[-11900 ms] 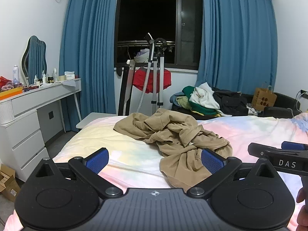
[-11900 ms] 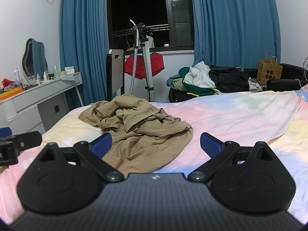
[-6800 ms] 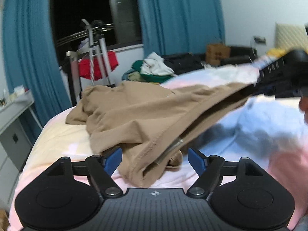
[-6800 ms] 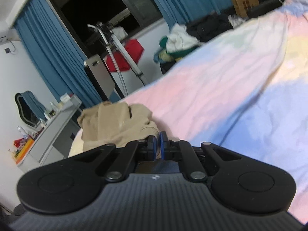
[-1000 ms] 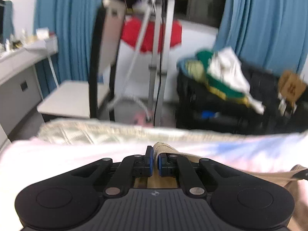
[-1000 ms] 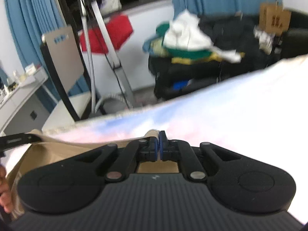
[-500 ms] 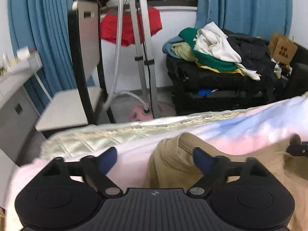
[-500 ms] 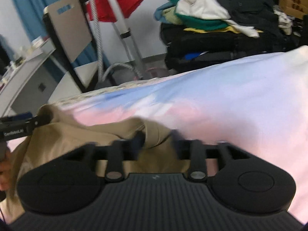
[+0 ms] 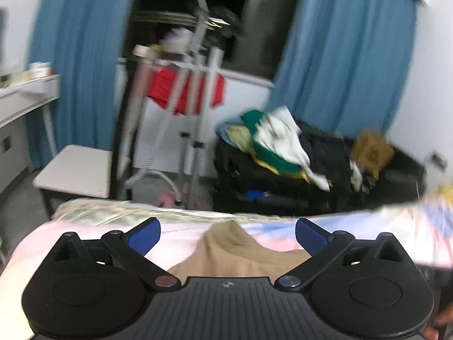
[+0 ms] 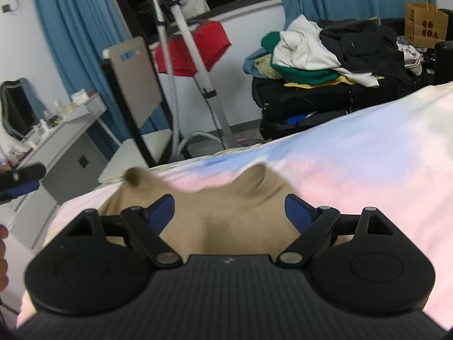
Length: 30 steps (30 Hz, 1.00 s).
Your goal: Fold clothes
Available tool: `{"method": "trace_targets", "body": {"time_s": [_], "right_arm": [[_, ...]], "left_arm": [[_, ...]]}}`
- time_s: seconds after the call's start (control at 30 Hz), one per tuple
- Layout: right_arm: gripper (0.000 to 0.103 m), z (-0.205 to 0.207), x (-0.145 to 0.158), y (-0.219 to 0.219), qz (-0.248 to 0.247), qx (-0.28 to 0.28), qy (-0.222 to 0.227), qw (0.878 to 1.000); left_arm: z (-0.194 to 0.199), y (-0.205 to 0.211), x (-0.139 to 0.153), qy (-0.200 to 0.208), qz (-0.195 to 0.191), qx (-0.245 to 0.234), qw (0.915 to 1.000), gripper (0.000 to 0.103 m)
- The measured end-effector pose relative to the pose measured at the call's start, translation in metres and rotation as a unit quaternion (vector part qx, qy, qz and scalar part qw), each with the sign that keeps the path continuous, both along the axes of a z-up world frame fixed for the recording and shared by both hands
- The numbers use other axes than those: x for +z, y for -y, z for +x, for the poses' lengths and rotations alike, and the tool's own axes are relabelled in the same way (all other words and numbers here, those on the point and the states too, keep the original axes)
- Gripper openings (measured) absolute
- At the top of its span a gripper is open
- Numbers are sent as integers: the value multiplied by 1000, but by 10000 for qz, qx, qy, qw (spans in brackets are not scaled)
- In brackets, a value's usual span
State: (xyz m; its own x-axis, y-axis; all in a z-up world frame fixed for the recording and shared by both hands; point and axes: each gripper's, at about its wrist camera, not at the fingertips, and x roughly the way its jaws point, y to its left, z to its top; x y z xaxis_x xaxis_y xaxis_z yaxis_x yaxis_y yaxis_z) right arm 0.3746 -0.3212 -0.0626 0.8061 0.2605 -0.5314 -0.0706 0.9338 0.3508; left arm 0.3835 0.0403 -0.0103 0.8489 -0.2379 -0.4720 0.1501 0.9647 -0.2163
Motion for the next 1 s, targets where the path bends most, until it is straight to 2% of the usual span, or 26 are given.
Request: {"method": "trace_targets", "body": {"time_s": [0.13, 0.3, 0.47, 0.5, 0.53, 0.57, 0.63, 0.7, 0.77, 0.93, 0.97, 1.0], "right_arm": [[86, -68, 10, -8, 96, -32, 107, 9999], [86, -160, 30, -15, 419, -59, 309, 9986], [84, -241, 23, -17, 749, -288, 382, 9960], [73, -252, 18, -17, 802, -312, 318, 9958], [65, -259, 14, -16, 870, -358, 266, 9952], [61, -265, 10, -14, 938, -403, 213, 9945], [38, -271, -1, -10, 1122, -451, 122, 9926], [29, -265, -11, -8, 1117, -510, 13, 9924], [29, -255, -21, -8, 1068, -556, -18, 9927], [29, -231, -45, -3, 1210, -638, -153, 9905], [29, -227, -48, -2, 1222, -650, -181, 9902], [29, -222, -51, -1, 1235, -662, -210, 9899]], "left_arm": [[-55, -38, -4, -253, -401, 581, 9972, 102], [-124, -80, -22, -513, -1003, 1004, 9885, 100], [-157, -127, -59, -924, -1836, 1534, 9666, 92], [-160, -135, -67, -985, -1978, 1643, 9613, 89], [-161, -143, -75, -1046, -2096, 1748, 9563, 88], [-161, -150, -82, -1109, -2235, 1855, 9504, 83], [-155, -163, -97, -1218, -2557, 2059, 9367, 74], [-146, -169, -112, -1225, -2765, 2175, 9280, 63], [-136, -174, -126, -1210, -2904, 2261, 9219, 58], [-110, -173, -142, -937, -3009, 2091, 9257, 45], [-106, -172, -143, -919, -2991, 2013, 9282, 34], [-102, -171, -144, -901, -2972, 1934, 9307, 12]]}}
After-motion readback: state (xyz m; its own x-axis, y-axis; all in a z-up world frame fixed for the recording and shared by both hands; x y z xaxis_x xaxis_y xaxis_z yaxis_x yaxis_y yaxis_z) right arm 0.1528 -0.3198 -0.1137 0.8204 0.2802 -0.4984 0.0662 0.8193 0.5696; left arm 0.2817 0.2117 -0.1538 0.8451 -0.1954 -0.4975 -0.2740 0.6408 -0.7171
